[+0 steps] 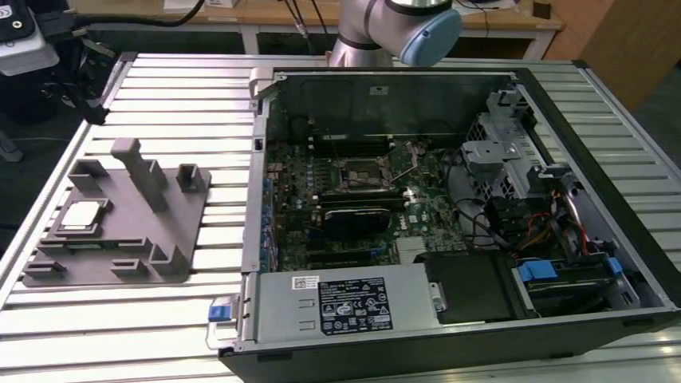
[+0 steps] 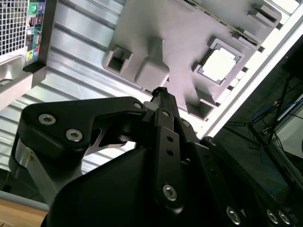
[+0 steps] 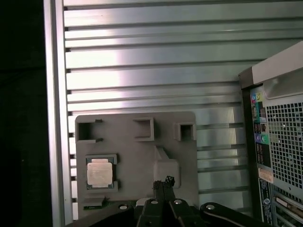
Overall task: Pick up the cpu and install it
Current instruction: 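Reach for the cpu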
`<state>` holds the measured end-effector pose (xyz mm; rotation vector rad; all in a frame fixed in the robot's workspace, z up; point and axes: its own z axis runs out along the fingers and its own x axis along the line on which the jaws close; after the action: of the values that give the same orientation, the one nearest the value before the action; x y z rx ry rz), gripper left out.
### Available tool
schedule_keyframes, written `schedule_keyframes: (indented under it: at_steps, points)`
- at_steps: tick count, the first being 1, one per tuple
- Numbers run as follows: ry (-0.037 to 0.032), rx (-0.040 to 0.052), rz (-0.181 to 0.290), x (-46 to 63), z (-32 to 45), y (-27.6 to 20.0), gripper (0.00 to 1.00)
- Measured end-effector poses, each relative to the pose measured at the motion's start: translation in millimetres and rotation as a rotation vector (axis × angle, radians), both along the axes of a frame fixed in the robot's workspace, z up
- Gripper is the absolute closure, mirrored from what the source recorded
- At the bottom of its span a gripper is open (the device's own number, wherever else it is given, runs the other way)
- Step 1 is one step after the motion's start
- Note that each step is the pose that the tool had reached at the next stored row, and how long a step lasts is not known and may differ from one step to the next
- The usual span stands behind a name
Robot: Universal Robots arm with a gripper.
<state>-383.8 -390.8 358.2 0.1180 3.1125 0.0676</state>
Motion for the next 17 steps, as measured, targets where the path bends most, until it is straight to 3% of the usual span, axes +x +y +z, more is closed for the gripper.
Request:
schedule_keyframes:
  at_steps: [17]
  points:
    - [0.0000,0.0000,0.000,-12.9,-11.5,0.0,0.89]
